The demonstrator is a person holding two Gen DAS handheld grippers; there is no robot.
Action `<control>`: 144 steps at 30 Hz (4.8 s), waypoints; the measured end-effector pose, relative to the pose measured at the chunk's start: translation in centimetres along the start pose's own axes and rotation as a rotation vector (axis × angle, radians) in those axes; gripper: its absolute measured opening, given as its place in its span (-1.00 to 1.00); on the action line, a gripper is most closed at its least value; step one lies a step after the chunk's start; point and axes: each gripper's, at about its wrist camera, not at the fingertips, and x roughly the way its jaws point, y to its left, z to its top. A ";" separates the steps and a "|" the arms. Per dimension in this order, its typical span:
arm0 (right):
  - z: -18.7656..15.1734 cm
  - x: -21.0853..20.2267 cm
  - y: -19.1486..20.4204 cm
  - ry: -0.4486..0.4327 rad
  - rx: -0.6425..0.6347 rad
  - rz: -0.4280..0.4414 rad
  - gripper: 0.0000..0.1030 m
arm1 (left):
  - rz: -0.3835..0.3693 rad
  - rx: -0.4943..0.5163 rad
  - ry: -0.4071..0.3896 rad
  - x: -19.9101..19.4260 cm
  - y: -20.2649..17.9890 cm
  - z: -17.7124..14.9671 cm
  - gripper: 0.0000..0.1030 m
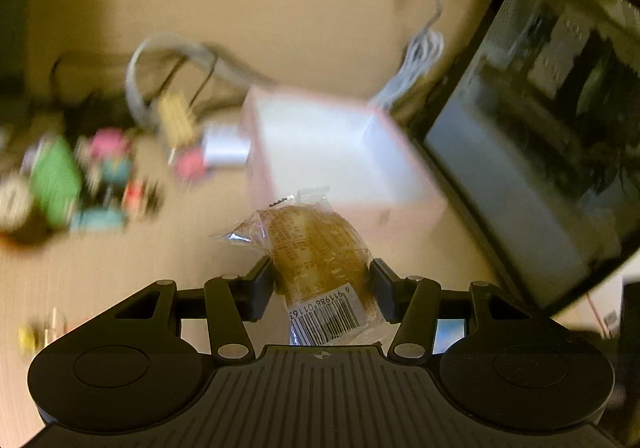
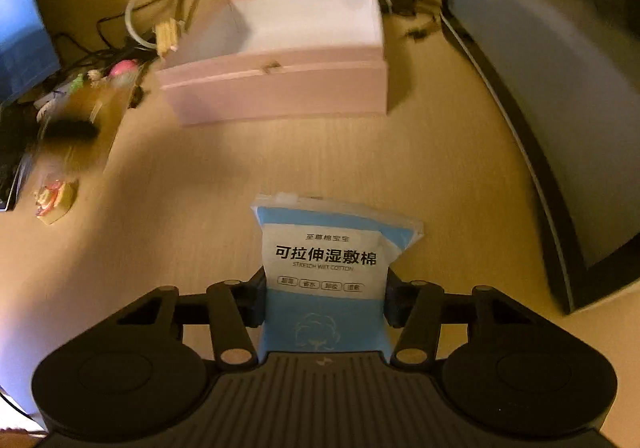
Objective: Organize objects
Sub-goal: 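Lower the blue wipes packet into the pink box and open the right gripper, then release the bread roll into the pink box with the left gripper, then move the left gripper to the pink bell keychain and grasp it, then grasp the crocheted doll with the right gripper and lift it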
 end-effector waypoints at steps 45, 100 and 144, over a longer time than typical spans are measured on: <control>18.8 13.0 3.1 -0.018 0.129 0.049 0.21 | 0.380 -0.174 0.014 -9.8 12.3 -9.6 0.06; 7.6 3.7 8.5 -0.168 -0.342 0.031 0.59 | 0.324 0.227 0.168 2.7 8.7 -5.0 -0.03; 11.1 11.6 34.6 -0.418 -1.149 0.091 0.68 | 0.339 -0.176 0.115 -7.2 13.3 -11.6 -0.26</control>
